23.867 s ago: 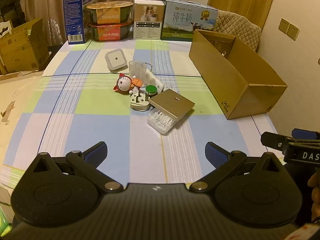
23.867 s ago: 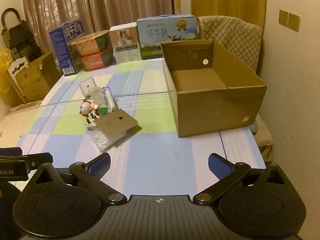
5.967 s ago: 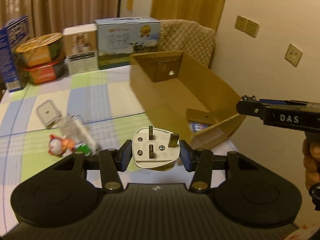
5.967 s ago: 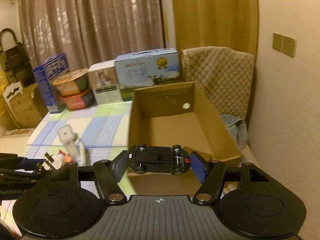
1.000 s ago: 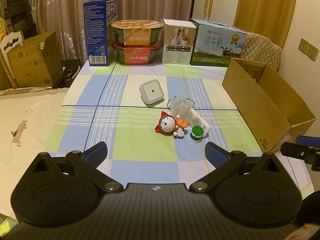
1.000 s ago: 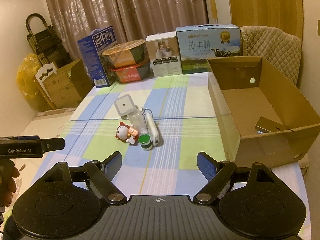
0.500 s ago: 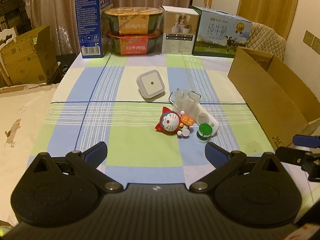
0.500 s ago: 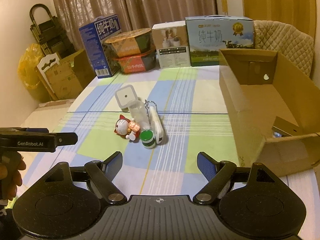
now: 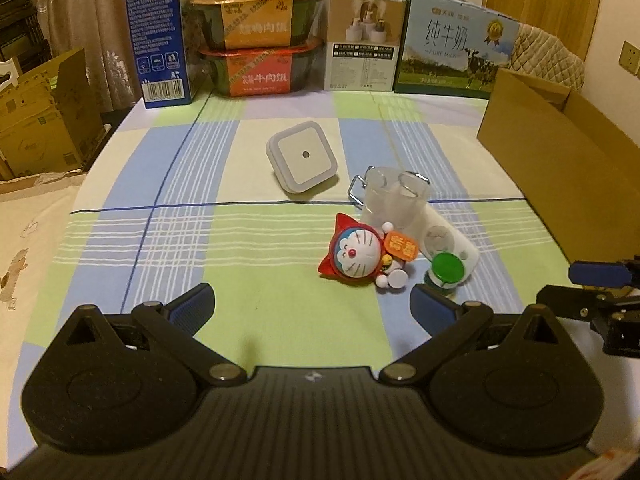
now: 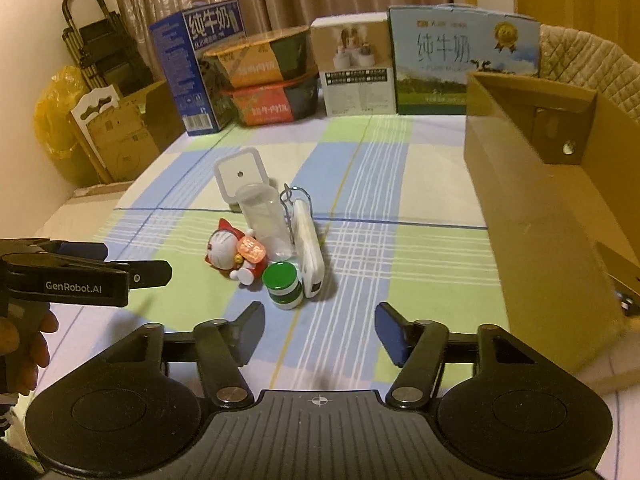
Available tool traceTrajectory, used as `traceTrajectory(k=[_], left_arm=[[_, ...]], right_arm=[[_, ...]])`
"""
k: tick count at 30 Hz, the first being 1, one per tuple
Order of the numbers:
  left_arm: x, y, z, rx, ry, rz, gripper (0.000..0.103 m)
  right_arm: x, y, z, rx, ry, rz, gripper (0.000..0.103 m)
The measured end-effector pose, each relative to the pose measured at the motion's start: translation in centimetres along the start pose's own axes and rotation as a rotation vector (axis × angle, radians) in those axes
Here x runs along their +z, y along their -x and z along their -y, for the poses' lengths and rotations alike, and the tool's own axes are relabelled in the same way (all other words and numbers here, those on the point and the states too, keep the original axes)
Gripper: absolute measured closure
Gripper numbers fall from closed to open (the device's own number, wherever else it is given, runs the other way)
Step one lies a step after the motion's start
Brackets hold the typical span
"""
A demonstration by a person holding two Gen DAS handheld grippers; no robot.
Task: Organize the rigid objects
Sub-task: 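Lower the right tool onto the white Midea remote and grasp it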
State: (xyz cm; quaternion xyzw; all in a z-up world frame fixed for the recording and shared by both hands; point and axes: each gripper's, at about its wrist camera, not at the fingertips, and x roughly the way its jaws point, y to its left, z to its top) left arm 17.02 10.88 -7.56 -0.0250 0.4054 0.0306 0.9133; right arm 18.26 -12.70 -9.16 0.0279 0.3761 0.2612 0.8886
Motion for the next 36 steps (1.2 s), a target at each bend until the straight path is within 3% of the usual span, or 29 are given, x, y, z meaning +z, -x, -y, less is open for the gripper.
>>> traceTrajectory(k=[5,10,21,24,26,36], left_arm=[[0.2,-1.9,-0.3,-0.009,0.018,-0.001,0.001],[0.3,-3.3,0.1,-0.014,-0.017,-0.016,0.001],[0.7,-4.2,0.3,-0.028,-0.024,-0.018,0.001],[0.6,-4.3,0.3,-0.026,-0.03,-0.023,0.001],[0.6,-4.3,0.3,-0.027,-0.027,-0.024,0.001],[0.4,-4.7,1.1,-0.045,-0.08,-0.022,0.001]], right_arm=[[1.0,-2.4,0.5,0.013,0.009,-0.008,0.058],[2.0,-4.5,0.7,0.029,0.029,-0.007,0.063],[3.2,-8.8,1.3,0.064,0.026,-0.04,0.077],[3.6,-9.4,1.7,0.073,-0.004,-0.055,0.085],[3.5,-9.5,1.8,0.084,-0.016,-0.066,0.09],[2.2,-6.6,2.3,0.042,0.021,-0.124,0.092]])
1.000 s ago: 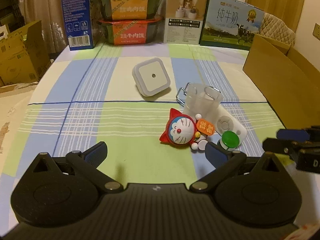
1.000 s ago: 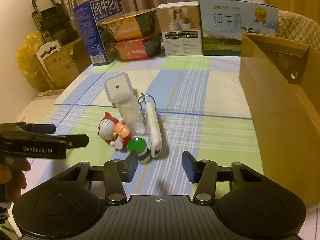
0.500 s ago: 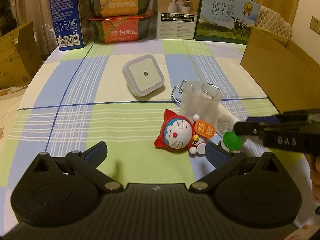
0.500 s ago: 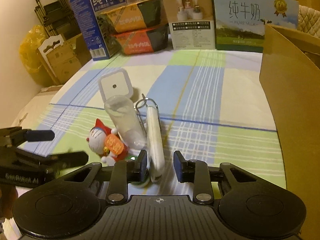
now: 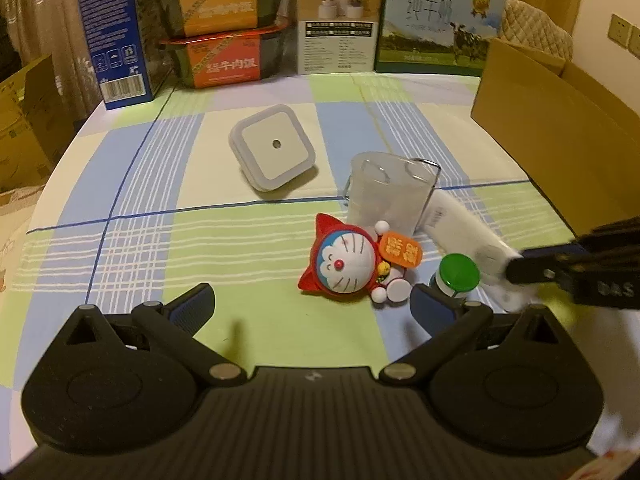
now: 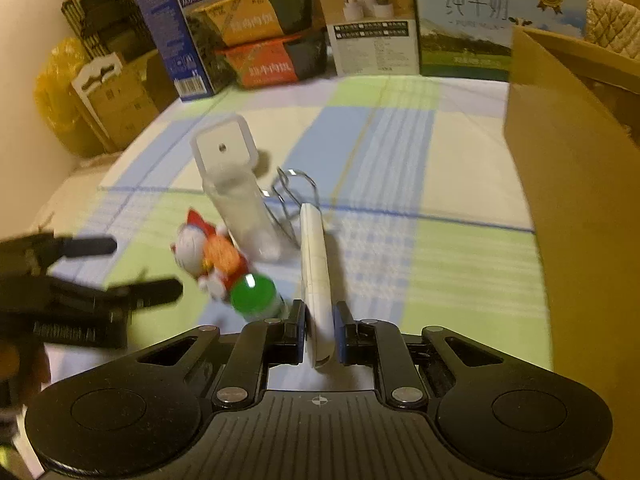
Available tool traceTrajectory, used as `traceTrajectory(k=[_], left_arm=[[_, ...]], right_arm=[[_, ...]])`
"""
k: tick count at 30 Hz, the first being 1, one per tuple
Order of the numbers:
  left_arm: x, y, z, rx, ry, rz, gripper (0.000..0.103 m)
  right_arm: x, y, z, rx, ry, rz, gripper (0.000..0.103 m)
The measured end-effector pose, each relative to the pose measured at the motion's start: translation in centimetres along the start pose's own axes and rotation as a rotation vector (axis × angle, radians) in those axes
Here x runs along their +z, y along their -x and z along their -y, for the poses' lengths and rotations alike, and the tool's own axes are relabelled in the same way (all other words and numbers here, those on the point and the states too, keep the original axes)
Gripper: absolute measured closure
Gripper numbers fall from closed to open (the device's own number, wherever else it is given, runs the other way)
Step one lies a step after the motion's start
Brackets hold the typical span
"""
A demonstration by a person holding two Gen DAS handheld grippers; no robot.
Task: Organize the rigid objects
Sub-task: 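Lower the right tool onto the white Midea remote and grasp it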
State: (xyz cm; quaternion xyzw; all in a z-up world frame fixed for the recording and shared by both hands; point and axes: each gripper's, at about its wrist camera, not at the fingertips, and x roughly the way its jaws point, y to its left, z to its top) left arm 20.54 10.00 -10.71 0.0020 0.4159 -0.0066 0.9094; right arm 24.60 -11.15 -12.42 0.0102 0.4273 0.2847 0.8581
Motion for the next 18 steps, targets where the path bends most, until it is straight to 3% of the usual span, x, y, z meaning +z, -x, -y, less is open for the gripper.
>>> traceTrajectory(k=[6,12,18], left_arm=[[0.3,-0.7,0.7,-0.022,-0.048,0.013,0.001],[0.5,-1.9,1.3,-0.022,-0.127,0.031,0.002],[0.9,-3.1,1.7,-0.051,-0.16,0.046,0.009]], right_arm=[[-1.6,1.6,0.9,-0.055,0.023,-0.004,0.091],[-1.5,0.9,1.3,-0.052,0.021,0.0,0.085],[-1.3,0.4,2.0,-0.055,-0.016,-0.009,0.079]])
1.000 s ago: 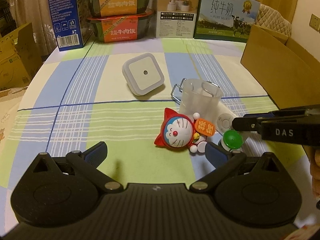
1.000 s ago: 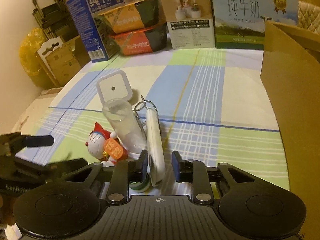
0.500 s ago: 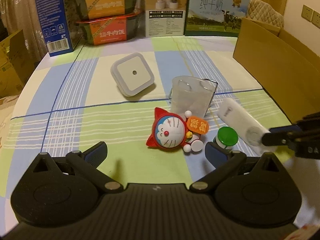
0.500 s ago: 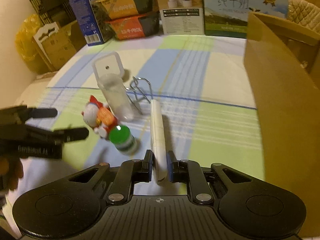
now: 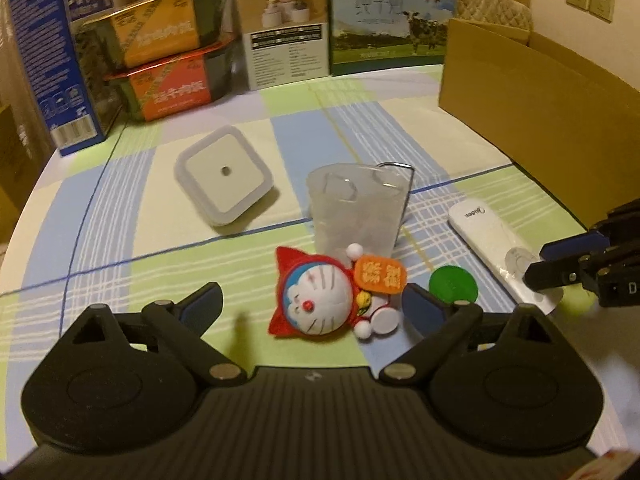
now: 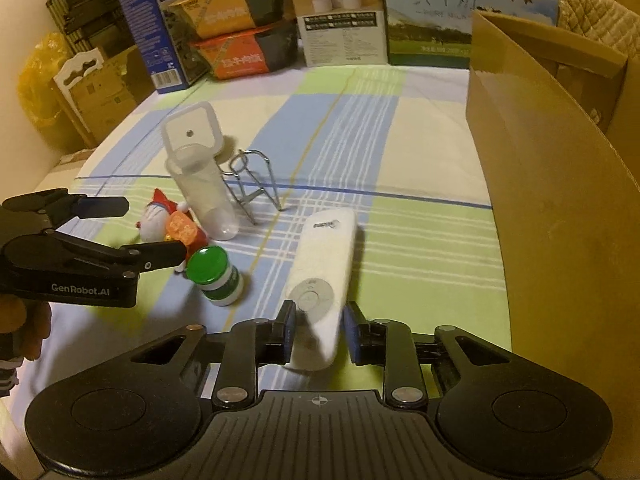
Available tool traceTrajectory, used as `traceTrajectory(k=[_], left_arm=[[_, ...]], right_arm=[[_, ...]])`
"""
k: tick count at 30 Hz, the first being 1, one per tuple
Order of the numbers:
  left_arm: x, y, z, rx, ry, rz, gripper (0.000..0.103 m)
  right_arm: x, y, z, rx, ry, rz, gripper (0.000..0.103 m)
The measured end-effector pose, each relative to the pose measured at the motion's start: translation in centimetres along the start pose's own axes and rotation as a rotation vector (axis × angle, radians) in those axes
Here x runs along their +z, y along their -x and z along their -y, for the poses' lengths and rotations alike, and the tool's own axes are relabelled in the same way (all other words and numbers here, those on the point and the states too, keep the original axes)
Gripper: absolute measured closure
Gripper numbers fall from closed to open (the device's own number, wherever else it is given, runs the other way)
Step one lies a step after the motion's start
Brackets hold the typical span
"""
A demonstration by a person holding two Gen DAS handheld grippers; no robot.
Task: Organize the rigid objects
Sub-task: 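Lower the right tool onto the white Midea remote and grasp it, then grasp the red Doraemon figure with the left tool while the right tool holds the remote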
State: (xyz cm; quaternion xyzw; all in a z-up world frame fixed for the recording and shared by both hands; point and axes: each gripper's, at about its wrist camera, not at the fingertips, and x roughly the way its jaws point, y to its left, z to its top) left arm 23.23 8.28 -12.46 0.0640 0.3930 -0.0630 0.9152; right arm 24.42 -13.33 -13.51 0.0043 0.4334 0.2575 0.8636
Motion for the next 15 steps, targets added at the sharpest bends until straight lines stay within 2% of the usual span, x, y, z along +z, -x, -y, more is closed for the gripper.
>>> traceTrajectory(k=[4,6,8,11,15], left_arm=[[0.0,-0.7,0.8,0.002,-0.042,-0.008,0.012],[0.0,-1.0,1.1,0.014,-0.059,-0.012,0.017],[-0.1,-1.2,1.3,0.02,-0.067,-0.014,0.02],[0.0,-1.4,1.4,0.016,-0.061,-0.02,0.037],[0.0,-1.3,1.3,0.016,-0.044,-0.035,0.038]], right_arm=[[0.0,-0.1,0.1,0.007,0.001,0.0,0.076],[0.1,-0.1,0.1,0.008,-0.001,0.001,0.074],[0.1,-0.3,0.3,0.006,-0.012,0.001,0.066],[0.2,-0.5,0.2,-0.006,-0.016,0.004,0.054],[0.4,-1.0,-0.2,-0.022,0.0,0.022,0.052]])
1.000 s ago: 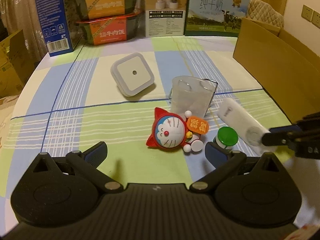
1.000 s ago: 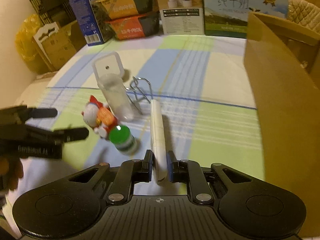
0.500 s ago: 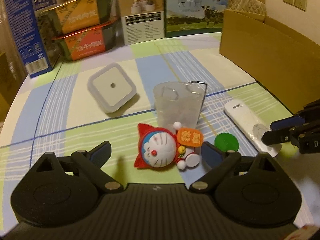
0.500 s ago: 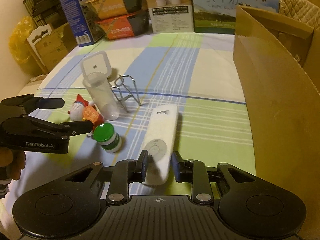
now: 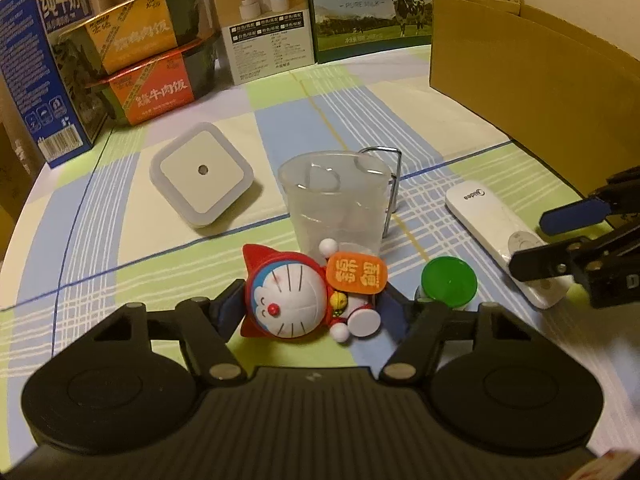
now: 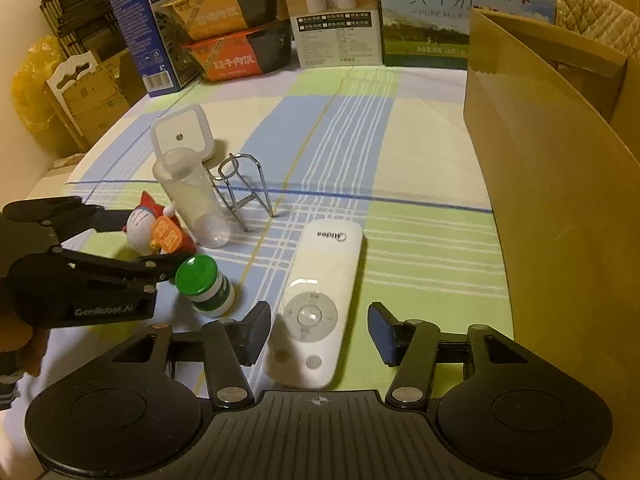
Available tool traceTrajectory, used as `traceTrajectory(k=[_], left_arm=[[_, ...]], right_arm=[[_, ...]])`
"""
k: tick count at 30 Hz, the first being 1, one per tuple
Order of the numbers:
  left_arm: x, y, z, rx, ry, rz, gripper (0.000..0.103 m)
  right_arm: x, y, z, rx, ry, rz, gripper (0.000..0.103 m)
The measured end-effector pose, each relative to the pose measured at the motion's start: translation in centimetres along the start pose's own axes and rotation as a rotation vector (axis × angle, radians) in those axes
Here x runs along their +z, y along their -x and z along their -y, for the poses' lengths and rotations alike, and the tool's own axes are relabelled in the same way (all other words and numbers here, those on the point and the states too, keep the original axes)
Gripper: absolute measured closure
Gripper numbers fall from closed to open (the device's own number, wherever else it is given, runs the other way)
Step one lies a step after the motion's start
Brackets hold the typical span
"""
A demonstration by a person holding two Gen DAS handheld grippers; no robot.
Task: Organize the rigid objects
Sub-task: 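Grasp the red Doraemon figure with the left tool while the right tool holds the remote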
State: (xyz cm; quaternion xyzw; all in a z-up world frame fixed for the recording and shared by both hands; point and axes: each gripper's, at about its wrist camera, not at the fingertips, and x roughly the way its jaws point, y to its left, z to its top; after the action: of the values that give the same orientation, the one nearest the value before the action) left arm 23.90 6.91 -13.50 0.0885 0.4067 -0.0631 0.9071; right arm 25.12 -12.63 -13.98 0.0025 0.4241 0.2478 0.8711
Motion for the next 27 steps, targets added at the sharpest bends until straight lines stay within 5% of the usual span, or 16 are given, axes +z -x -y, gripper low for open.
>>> traceTrajectory(k=[13,16,27], left_arm=[[-0.7,0.5,0.0,0.044,-0.036,0.003,0.031],[-0.6,0.6,0.1,0.054,-0.038,0.017,0.031],[-0.4,0.3,0.4,0.054,-0.032,0.009,0.037]], right_arm=[[-0.2,-1.6,-2.0,-0.073,0.143,0.005,0.052],[-0.3,-1.4,-1.7,-0.08,0.129,0.004,0.064],[-0.4,-1.3,-1.4,-0.086,0.103,0.016,0.065]])
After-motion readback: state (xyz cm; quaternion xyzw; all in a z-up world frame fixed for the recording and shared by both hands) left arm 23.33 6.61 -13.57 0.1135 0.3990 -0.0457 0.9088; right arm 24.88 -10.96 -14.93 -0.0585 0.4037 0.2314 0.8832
